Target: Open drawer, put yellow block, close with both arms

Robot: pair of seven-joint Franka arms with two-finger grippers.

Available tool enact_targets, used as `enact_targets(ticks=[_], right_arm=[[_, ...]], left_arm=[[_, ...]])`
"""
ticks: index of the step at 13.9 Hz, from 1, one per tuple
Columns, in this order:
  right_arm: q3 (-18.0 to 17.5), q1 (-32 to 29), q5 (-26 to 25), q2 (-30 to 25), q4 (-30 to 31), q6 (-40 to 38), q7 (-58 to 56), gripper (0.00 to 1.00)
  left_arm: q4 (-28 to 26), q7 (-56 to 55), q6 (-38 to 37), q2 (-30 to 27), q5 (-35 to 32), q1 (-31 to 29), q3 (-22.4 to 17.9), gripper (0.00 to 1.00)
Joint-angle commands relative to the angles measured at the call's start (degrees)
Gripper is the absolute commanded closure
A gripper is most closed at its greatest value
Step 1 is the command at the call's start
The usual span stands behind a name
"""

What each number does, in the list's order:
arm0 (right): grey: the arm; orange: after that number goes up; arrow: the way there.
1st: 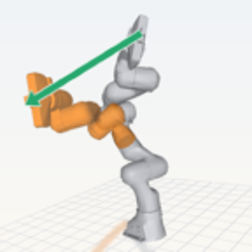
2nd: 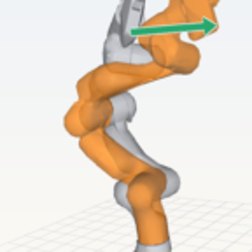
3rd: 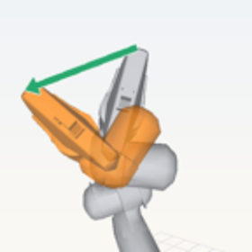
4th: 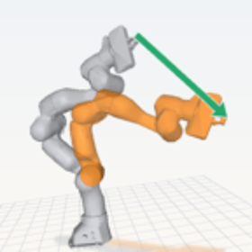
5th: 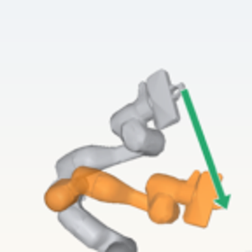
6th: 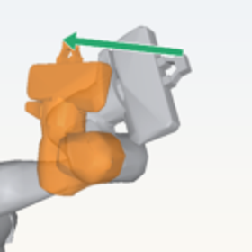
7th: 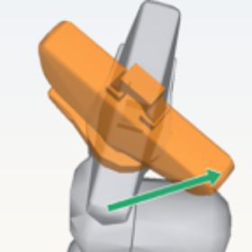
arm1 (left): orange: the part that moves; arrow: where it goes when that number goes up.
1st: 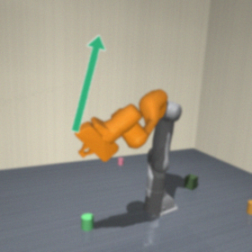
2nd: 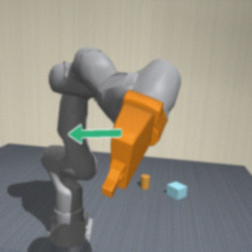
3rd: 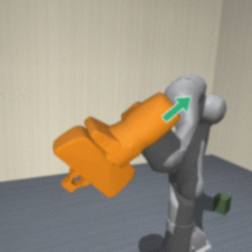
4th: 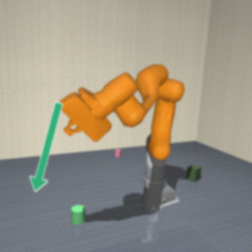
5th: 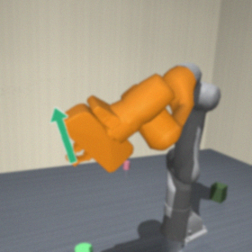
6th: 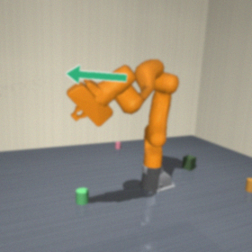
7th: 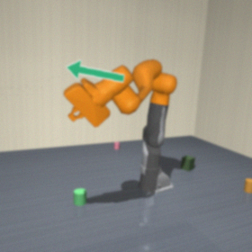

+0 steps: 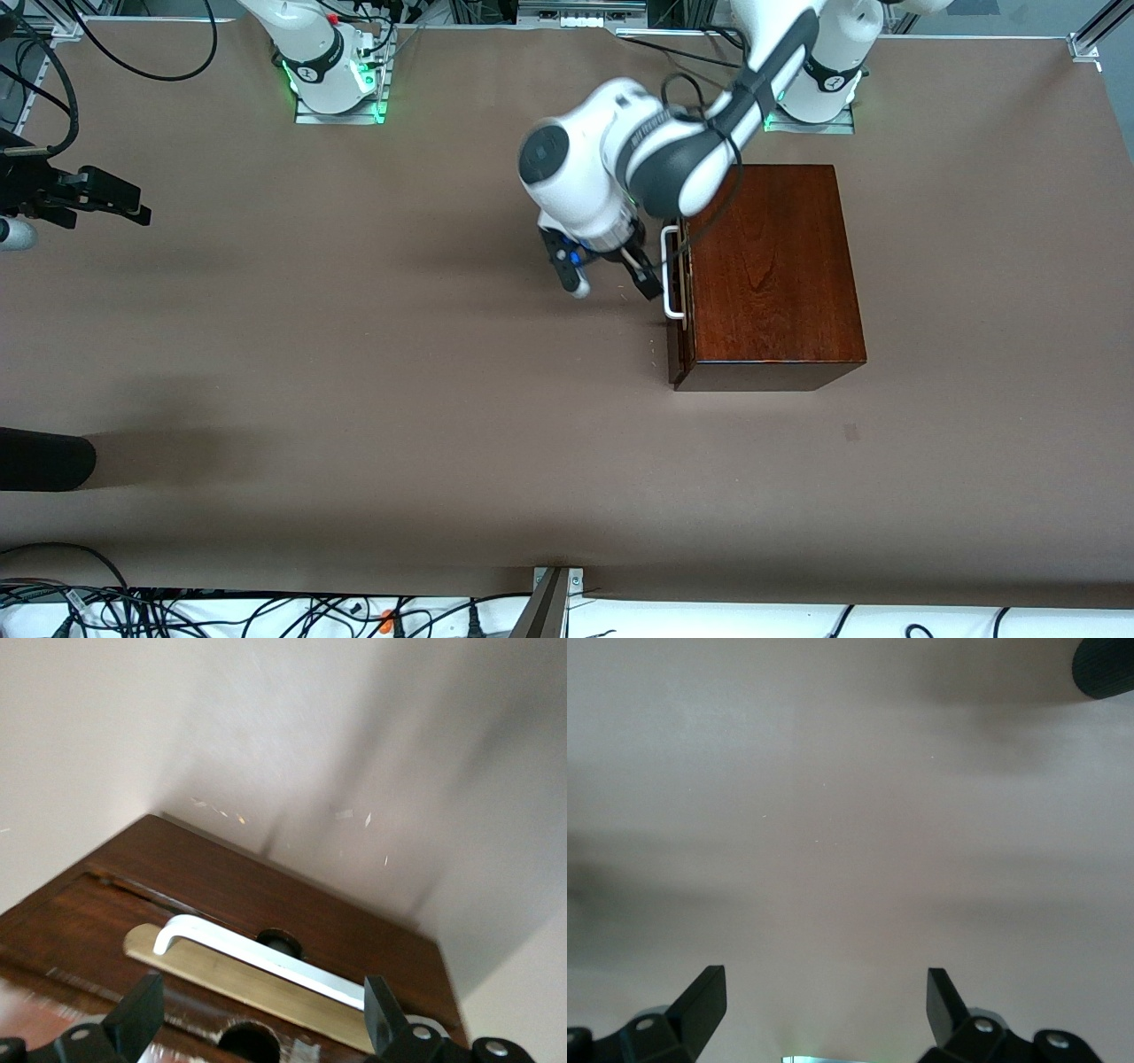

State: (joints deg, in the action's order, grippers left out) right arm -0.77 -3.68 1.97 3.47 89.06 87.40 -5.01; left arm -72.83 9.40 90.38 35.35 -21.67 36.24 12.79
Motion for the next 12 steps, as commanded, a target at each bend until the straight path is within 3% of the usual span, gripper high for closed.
enact_targets(ticks=[1, 4, 8, 12], right_arm=[[-0.20, -0.01, -0.04, 0.22, -1.34, -1.26, 0.26, 0.00], [-0.20, -0.01, -0.04, 0.22, -1.34, -1.26, 0.17, 0.00], [-0.20, -0.01, -0.04, 0.22, -1.34, -1.26, 0.17, 0.00], [-0.20, -0.01, -0.04, 0.22, -1.34, -1.26, 0.26, 0.00]], left_arm=[[1.73, -5.17, -1.08, -7.20, 5.64, -2.04, -0.92, 0.00], [1.90, -7.46, -2.31, -13.79, 11.02, -10.28, -0.92, 0.00], [1.64, -7.73, -5.12, -19.34, 13.30, -20.76, -1.62, 0.00], [-0.11, -10.37, -8.97, -23.73, 20.08, -22.44, -14.26, 0.00]])
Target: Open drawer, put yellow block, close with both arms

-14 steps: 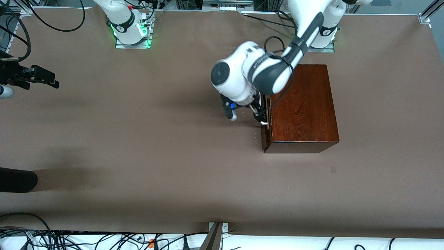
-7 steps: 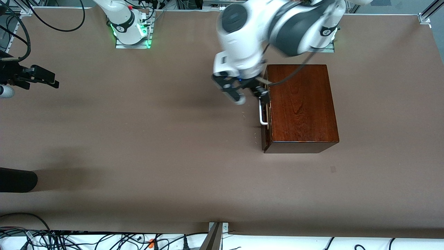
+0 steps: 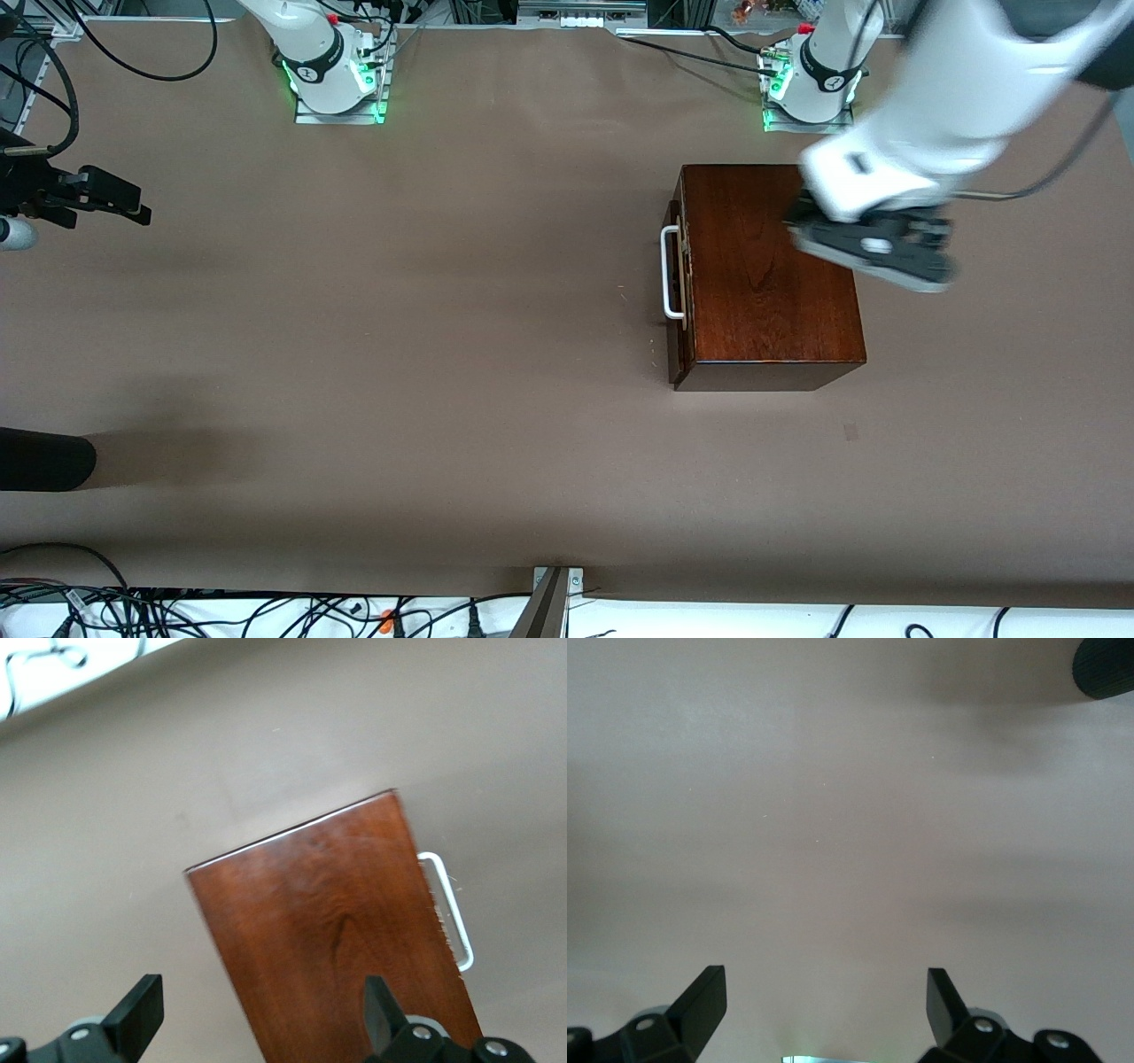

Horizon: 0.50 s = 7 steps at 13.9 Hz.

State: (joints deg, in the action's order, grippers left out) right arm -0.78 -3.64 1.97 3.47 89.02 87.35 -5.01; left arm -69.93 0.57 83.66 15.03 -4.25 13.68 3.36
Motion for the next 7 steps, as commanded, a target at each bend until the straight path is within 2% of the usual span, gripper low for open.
enact_targets(ticks=[1, 4, 7], right_arm=[[-0.19, -0.05, -0.04, 0.22, -1.31, -1.22, 0.17, 0.00], [-0.19, -0.05, -0.04, 0.22, -1.31, -1.22, 0.26, 0.00], [-0.19, -0.05, 0.05, 0.22, -1.31, -1.22, 0.26, 0.00]], left_arm=[[-4.67, -1.53, -2.97, -4.39, 2.92, -0.06, -6.59, 0.00], [-10.03, -1.53, 0.00, -8.26, 4.59, -0.41, -12.31, 0.00], [-17.67, -0.66, 5.00, -12.73, 4.60, -0.94, -13.03, 0.00]])
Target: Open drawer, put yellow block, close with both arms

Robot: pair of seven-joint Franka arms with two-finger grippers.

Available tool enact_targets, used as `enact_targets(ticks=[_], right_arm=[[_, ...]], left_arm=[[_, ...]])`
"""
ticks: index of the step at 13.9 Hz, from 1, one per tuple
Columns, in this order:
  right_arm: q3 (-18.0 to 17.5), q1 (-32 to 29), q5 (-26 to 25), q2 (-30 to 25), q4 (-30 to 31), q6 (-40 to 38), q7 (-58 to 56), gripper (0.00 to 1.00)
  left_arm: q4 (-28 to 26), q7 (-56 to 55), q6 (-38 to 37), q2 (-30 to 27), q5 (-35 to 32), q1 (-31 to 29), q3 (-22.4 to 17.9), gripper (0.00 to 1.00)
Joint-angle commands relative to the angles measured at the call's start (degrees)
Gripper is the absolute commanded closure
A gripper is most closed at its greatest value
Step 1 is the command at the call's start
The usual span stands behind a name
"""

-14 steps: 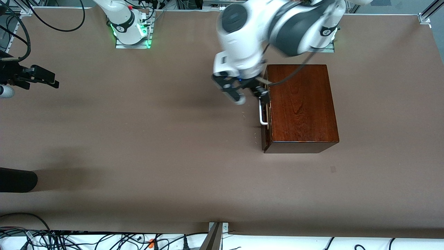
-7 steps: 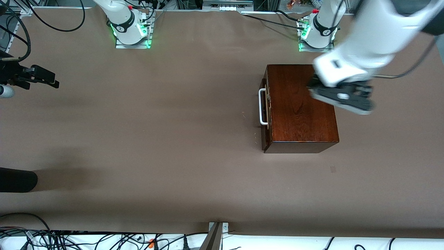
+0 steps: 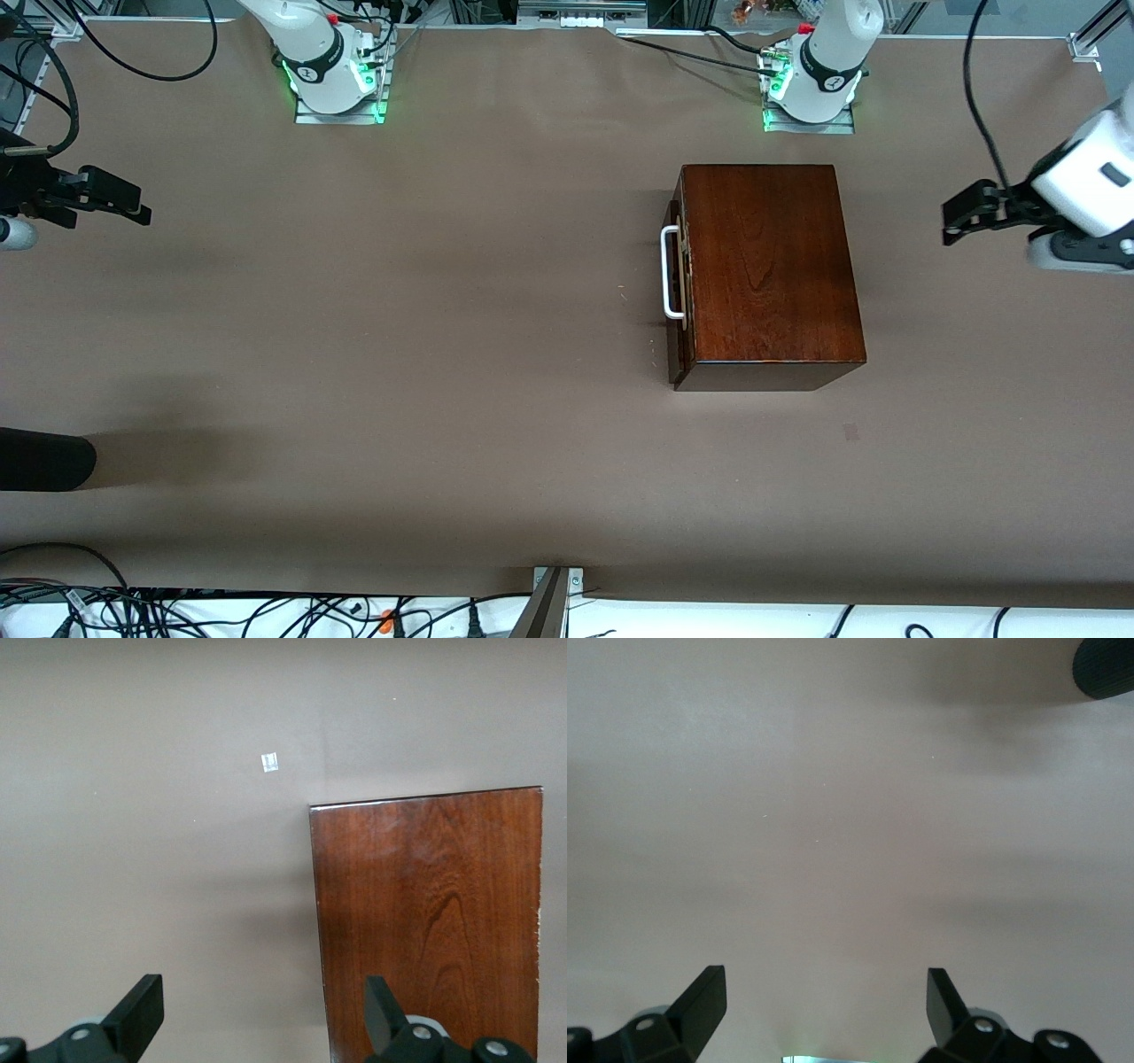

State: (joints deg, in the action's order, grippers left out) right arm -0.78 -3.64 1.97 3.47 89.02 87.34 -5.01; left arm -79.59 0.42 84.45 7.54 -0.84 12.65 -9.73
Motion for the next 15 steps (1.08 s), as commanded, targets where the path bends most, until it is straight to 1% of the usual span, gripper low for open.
enact_targets(ticks=[1, 4, 6, 10, 15], right_arm=[[-0.19, -0.05, 0.05, 0.22, -1.31, -1.21, 0.26, 0.00], [-0.19, -0.05, -0.04, 0.22, -1.31, -1.21, 0.26, 0.00], [-0.19, -0.05, -0.04, 0.22, -1.31, -1.21, 0.26, 0.00], [-0.19, -0.05, -0.04, 0.22, -1.31, -1.21, 0.26, 0.00], [-0.19, -0.05, -0.04, 0.22, -1.31, -1.21, 0.26, 0.00]], left_arm=[[-10.04, -0.51, 5.36, -6.21, 1.20, 0.09, 0.15, 0.00], [-12.25, -0.51, 5.63, -7.53, 1.46, 0.09, 0.24, 0.00], [-15.24, -0.51, 6.95, -9.64, 1.90, 0.09, 0.24, 0.00], [-14.55, -0.60, 4.94, -10.26, 1.72, 0.18, 0.59, 0.00], [-14.46, -0.69, 4.93, -10.08, 1.46, 0.18, 0.59, 0.00]])
